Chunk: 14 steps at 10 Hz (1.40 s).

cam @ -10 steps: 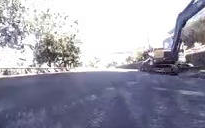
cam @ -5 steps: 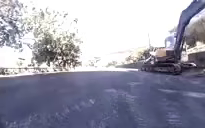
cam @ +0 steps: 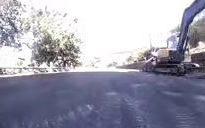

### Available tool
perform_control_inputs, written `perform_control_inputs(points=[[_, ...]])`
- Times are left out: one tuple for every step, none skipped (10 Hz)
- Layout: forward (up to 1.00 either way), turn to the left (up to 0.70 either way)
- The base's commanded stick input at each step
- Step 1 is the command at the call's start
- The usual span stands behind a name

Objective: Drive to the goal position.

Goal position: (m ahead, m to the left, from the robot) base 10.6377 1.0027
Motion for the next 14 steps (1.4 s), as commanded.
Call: perform_control_inputs(points=[[0.50, 0.00], [0.50, 0.00], [0.50, 0.00], [0.50, 0.00], [0.50, 0.00], [0.50, 0.00], [0.50, 0.00], [0.50, 0.00], [0.50, 0.00], [0.50, 0.00], [0.50, 0.00], [0.50, 0.00], [0.50, 0.00], [0.50, 0.00]])
